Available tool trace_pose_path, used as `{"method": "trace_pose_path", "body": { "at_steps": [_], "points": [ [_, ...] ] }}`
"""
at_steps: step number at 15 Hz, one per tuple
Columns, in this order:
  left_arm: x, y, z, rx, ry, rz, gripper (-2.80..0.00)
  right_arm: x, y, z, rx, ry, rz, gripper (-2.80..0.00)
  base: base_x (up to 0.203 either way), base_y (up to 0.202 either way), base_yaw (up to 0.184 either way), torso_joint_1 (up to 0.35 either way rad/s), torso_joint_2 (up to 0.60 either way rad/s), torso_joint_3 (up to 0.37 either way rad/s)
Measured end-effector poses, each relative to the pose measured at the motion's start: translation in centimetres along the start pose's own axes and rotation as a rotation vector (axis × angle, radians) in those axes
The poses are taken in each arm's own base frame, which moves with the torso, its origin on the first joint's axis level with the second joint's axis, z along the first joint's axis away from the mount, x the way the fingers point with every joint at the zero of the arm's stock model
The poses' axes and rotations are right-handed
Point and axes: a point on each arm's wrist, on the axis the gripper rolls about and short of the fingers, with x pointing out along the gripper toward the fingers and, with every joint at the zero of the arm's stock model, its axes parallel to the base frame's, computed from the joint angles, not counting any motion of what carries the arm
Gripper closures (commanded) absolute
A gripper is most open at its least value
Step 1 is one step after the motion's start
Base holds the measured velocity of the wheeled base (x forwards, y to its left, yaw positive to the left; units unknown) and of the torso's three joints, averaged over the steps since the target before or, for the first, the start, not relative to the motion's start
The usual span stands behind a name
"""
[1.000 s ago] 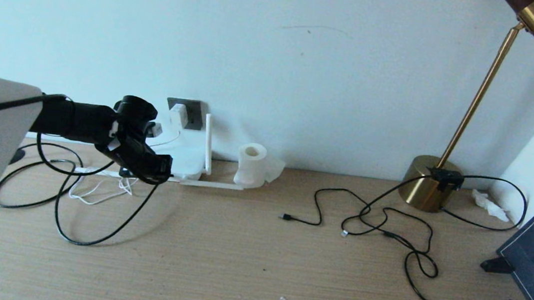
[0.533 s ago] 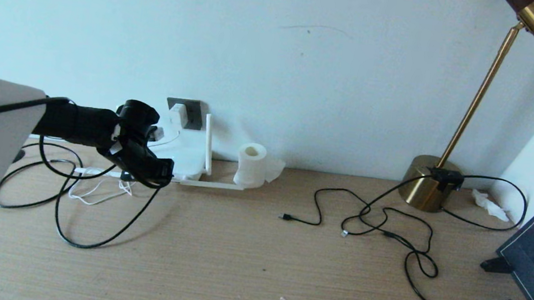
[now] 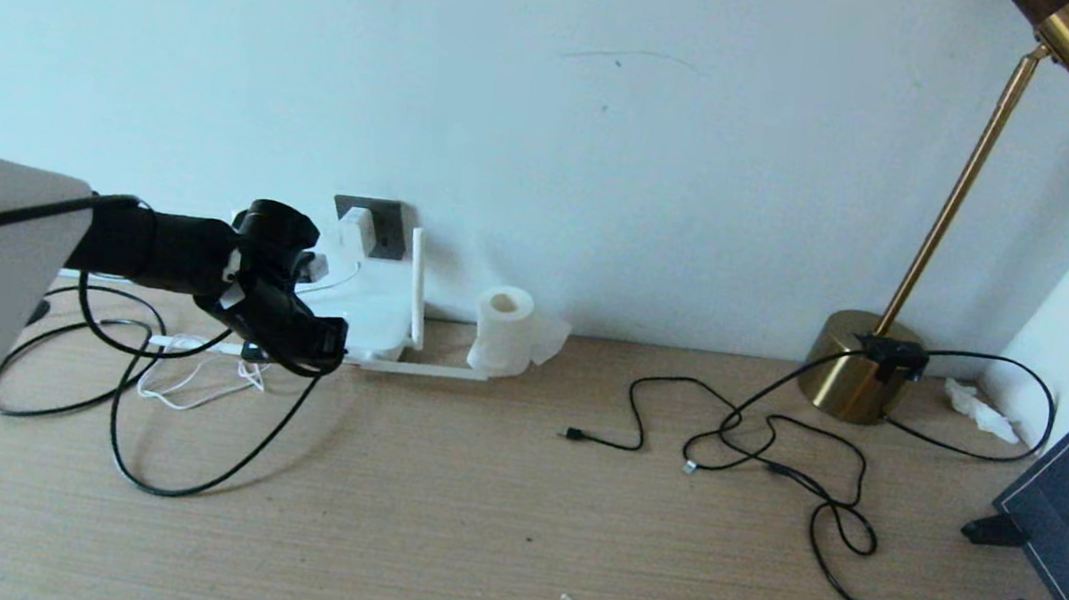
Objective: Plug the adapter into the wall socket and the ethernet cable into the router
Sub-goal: Plug cable into router interface
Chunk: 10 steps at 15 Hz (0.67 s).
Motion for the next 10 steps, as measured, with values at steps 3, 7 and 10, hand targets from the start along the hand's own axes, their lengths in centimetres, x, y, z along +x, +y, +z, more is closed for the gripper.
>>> {"method": "trace_pose_path", "body": {
  "at_steps": [3, 7, 10],
  "points": [
    [-0.03, 0.02, 0.08, 0.001, -0.004, 0.000, 0.00, 0.00, 0.00, 0.00, -0.001, 0.000, 0.000, -2.80, 0.000, 0.000, 0.000, 0.000, 0.00, 0.000],
    [-0.07, 0.01, 0.13, 0.002, -0.007, 0.000, 0.00, 0.00, 0.00, 0.00, -0.001, 0.000, 0.000, -2.80, 0.000, 0.000, 0.000, 0.000, 0.00, 0.000],
    [-0.29, 0.00, 0.23, 0.003, -0.012, 0.000, 0.00, 0.00, 0.00, 0.01, 0.000, -0.001, 0.000, -2.80, 0.000, 0.000, 0.000, 0.000, 0.00, 0.000]
  ]
}}
